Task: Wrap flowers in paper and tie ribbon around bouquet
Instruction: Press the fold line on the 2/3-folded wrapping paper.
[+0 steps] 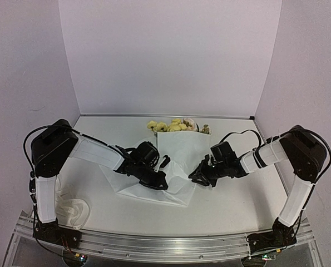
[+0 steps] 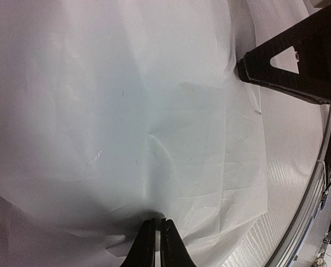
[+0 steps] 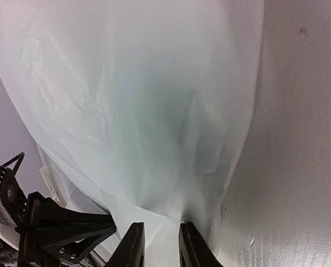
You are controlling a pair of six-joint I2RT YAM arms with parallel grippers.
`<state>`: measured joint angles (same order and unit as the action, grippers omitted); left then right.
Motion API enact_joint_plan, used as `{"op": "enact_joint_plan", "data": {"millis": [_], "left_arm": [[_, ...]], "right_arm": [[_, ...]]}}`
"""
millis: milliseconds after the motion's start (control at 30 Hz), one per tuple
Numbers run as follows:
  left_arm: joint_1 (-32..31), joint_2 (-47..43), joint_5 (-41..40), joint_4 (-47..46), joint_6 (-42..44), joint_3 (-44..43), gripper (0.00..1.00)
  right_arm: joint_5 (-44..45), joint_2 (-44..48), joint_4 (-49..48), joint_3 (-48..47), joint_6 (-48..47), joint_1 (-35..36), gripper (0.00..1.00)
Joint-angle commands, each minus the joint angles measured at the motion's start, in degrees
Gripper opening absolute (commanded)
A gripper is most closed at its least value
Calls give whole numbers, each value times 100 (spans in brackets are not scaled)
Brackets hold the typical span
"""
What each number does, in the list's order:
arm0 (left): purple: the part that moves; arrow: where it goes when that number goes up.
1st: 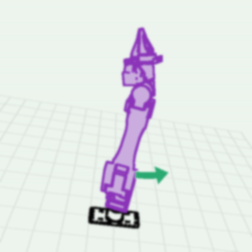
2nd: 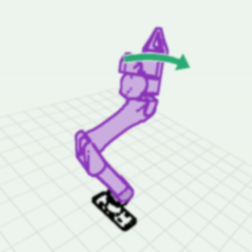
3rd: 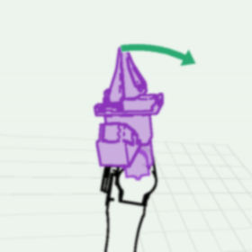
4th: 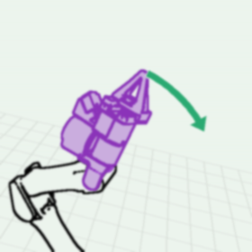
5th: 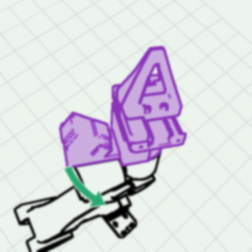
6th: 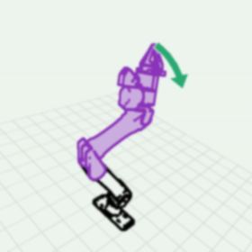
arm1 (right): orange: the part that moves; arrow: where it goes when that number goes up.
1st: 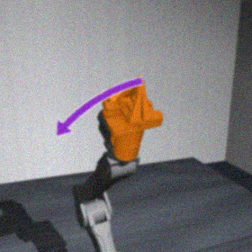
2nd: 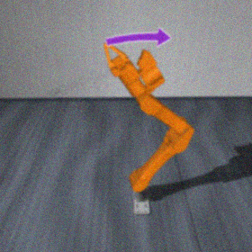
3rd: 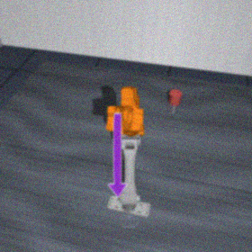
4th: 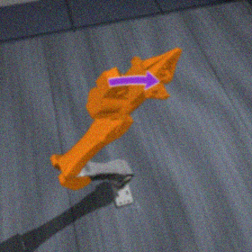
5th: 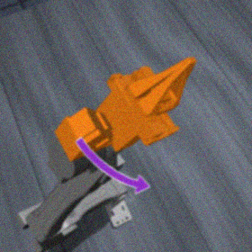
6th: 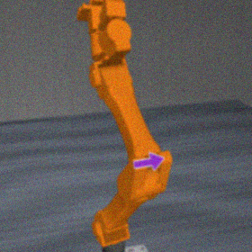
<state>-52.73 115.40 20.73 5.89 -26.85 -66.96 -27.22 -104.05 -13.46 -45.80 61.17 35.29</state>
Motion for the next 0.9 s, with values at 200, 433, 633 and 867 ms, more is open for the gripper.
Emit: {"op": "enact_joint_plan", "data": {"millis": [200, 433, 633, 867], "left_arm": [[-9, 89, -139, -30, 57, 102, 4], [-9, 93, -161, 24, 92, 95, 4], [-9, 105, -166, 34, 101, 113, 3], [-10, 115, -171, 66, 110, 113, 2]], "right_arm": [[216, -326, -49, -333, 42, -468, 22], [198, -577, -43, -666, 137, -751, 22], [200, -761, -25, -930, 185, -1009, 22], [100, -1093, 67, -1465, 257, -1322, 22]]}}
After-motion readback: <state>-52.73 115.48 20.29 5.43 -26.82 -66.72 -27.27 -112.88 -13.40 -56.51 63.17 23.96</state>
